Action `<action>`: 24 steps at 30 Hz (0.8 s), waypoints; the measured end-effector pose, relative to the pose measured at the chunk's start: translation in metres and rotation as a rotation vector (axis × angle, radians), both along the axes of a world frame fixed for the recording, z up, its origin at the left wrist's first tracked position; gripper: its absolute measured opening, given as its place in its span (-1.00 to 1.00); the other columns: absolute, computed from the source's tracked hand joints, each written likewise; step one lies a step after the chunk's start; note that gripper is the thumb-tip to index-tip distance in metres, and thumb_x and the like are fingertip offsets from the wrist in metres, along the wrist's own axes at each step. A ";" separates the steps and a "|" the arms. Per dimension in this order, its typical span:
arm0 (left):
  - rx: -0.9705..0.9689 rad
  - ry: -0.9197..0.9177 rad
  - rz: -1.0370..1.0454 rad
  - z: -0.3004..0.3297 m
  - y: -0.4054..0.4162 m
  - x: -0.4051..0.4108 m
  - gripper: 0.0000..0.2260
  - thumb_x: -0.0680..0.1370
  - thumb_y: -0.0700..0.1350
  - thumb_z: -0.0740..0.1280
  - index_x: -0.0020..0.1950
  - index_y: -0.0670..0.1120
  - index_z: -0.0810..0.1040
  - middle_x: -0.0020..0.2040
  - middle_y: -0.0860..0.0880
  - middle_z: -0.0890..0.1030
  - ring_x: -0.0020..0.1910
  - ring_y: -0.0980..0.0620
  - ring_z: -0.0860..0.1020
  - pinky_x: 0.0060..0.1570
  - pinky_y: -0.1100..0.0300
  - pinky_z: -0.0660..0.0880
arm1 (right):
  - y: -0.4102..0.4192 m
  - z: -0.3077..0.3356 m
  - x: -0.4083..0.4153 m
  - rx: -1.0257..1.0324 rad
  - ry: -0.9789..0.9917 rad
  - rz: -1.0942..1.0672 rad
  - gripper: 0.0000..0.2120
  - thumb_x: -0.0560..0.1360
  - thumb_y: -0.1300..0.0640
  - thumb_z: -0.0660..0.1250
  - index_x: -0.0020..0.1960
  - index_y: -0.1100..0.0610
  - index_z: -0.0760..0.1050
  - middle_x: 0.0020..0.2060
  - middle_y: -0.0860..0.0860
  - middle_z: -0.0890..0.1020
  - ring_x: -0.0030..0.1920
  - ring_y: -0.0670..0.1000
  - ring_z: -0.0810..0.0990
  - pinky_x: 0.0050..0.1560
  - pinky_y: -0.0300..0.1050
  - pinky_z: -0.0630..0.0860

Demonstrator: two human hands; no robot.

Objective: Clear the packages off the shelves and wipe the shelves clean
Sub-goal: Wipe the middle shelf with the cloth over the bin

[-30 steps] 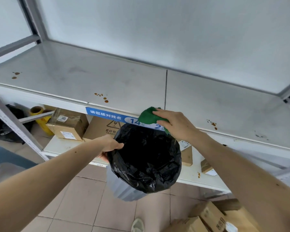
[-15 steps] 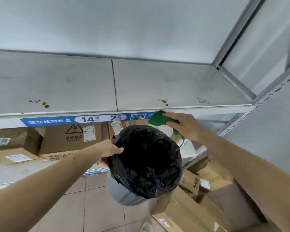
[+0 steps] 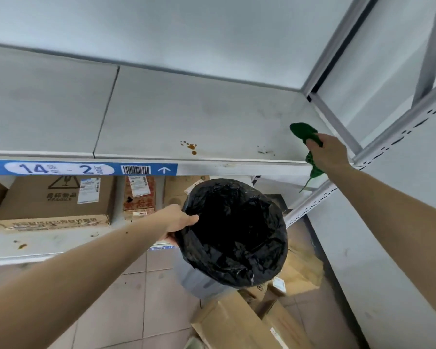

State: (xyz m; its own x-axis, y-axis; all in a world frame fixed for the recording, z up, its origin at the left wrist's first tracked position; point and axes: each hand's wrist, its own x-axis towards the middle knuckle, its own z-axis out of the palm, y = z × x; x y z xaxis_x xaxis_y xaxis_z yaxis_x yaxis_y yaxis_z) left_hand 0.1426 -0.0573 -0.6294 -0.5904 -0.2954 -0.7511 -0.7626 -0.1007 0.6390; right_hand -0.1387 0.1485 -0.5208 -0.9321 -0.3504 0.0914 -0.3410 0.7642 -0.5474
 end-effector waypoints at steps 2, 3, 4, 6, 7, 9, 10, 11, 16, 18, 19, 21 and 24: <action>-0.007 0.005 0.032 -0.008 0.011 -0.015 -0.52 0.55 0.04 0.40 0.32 -0.26 0.44 0.09 -0.20 0.61 0.00 -0.19 0.64 -0.07 -0.06 0.65 | 0.000 -0.006 -0.027 0.042 0.005 -0.001 -0.70 0.65 0.09 0.17 0.28 0.18 0.54 0.03 0.20 0.64 0.08 0.21 0.61 0.11 -0.05 0.50; -0.001 0.011 0.053 -0.011 0.017 -0.020 -0.53 0.55 0.04 0.40 0.32 -0.25 0.44 0.09 -0.20 0.61 -0.01 -0.19 0.64 -0.09 -0.05 0.65 | -0.001 -0.011 -0.038 0.073 0.000 0.006 -0.68 0.66 0.09 0.15 0.29 0.20 0.52 0.06 0.21 0.63 0.10 0.21 0.58 0.09 -0.08 0.46; 0.003 0.014 0.075 -0.013 0.021 -0.024 -0.54 0.56 0.03 0.39 0.31 -0.25 0.45 0.08 -0.20 0.61 -0.03 -0.19 0.65 -0.11 -0.04 0.66 | -0.003 -0.017 -0.045 0.111 -0.011 0.014 -0.67 0.67 0.09 0.13 0.30 0.23 0.51 0.10 0.23 0.61 0.13 0.22 0.56 0.06 -0.10 0.41; 0.000 0.001 0.124 -0.018 0.030 -0.031 -0.54 0.56 0.03 0.39 0.30 -0.26 0.45 0.07 -0.20 0.62 -0.05 -0.19 0.66 -0.12 -0.04 0.66 | -0.009 -0.031 -0.055 0.194 -0.037 0.049 -0.64 0.69 0.10 0.08 0.33 0.29 0.46 0.21 0.27 0.55 0.21 0.25 0.49 0.09 -0.08 0.35; -0.005 -0.009 0.146 -0.019 0.033 -0.033 -0.54 0.56 0.04 0.39 0.29 -0.26 0.45 0.07 -0.20 0.62 -0.06 -0.20 0.67 -0.13 -0.05 0.66 | -0.014 -0.037 -0.056 0.220 -0.041 0.074 -0.62 0.69 0.11 0.06 0.36 0.30 0.43 0.29 0.27 0.50 0.28 0.25 0.45 0.16 -0.06 0.34; -0.016 -0.017 0.171 -0.019 0.038 -0.037 -0.55 0.56 0.05 0.39 0.28 -0.25 0.45 0.07 -0.21 0.63 -0.07 -0.21 0.67 -0.12 -0.07 0.66 | -0.025 -0.045 -0.055 0.227 -0.036 0.132 -0.60 0.70 0.11 0.03 0.45 0.27 0.36 0.45 0.20 0.38 0.40 0.22 0.35 0.32 -0.06 0.28; -0.020 -0.017 0.180 -0.019 0.038 -0.039 -0.56 0.56 0.04 0.39 0.27 -0.25 0.45 0.07 -0.21 0.63 -0.06 -0.21 0.67 -0.12 -0.06 0.66 | -0.031 -0.047 -0.054 0.224 -0.034 0.167 -0.59 0.70 0.10 0.03 0.48 0.22 0.33 0.51 0.15 0.33 0.43 0.20 0.33 0.36 -0.07 0.25; -0.025 -0.020 0.189 -0.020 0.038 -0.040 -0.57 0.56 0.04 0.39 0.26 -0.25 0.44 0.06 -0.21 0.63 -0.07 -0.21 0.67 -0.13 -0.06 0.66 | -0.036 -0.047 -0.051 0.222 -0.031 0.209 -0.58 0.70 0.09 0.03 0.51 0.17 0.32 0.53 0.10 0.29 0.45 0.18 0.32 0.38 -0.08 0.24; -0.087 -0.010 0.218 -0.020 0.034 -0.040 -0.45 0.51 0.10 0.42 0.30 -0.27 0.43 0.10 -0.21 0.61 0.02 -0.24 0.63 0.08 -0.13 0.60 | -0.049 -0.047 -0.022 0.226 0.001 0.509 -0.59 0.69 0.09 0.10 0.52 0.08 0.33 0.54 -0.01 0.28 0.49 0.09 0.31 0.42 -0.16 0.19; -0.106 0.005 0.220 -0.016 0.034 -0.042 -0.46 0.53 0.09 0.42 0.28 -0.30 0.42 0.09 -0.21 0.61 0.03 -0.23 0.62 0.11 -0.12 0.58 | -0.046 -0.048 -0.007 0.208 -0.009 0.602 -0.60 0.69 0.10 0.14 0.52 0.04 0.35 0.53 -0.06 0.31 0.47 0.06 0.36 0.43 -0.19 0.19; -0.108 0.012 0.225 -0.015 0.033 -0.042 -0.47 0.53 0.08 0.42 0.28 -0.31 0.42 0.09 -0.20 0.61 0.02 -0.23 0.62 0.11 -0.11 0.58 | -0.042 -0.049 0.000 0.198 -0.015 0.643 -0.60 0.68 0.11 0.15 0.51 0.04 0.35 0.52 -0.08 0.31 0.47 0.03 0.35 0.43 -0.24 0.16; -0.099 0.018 0.230 -0.011 0.034 -0.042 -0.46 0.53 0.06 0.42 0.31 -0.30 0.42 0.08 -0.21 0.62 0.01 -0.23 0.63 0.08 -0.13 0.59 | -0.030 -0.048 0.016 0.199 -0.002 0.746 -0.61 0.67 0.12 0.19 0.50 0.05 0.37 0.51 -0.07 0.33 0.51 -0.02 0.29 0.42 -0.32 0.06; -0.099 0.022 0.221 -0.007 0.034 -0.041 -0.48 0.54 0.05 0.42 0.33 -0.28 0.42 0.08 -0.22 0.62 0.01 -0.22 0.64 0.05 -0.14 0.61 | -0.013 -0.047 0.035 0.242 0.065 0.897 -0.63 0.65 0.13 0.23 0.45 0.08 0.43 0.46 -0.03 0.40 0.47 -0.02 0.35 0.46 -0.27 0.12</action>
State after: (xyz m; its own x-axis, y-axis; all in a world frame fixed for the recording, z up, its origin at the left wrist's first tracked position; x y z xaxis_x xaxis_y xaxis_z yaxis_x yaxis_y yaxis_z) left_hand 0.1015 -0.0236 -0.6360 -0.5190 -0.4909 -0.6997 -0.7148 -0.1997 0.6702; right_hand -0.1039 0.1356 -0.5681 -0.2989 -0.9536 -0.0358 -0.8836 0.2907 -0.3670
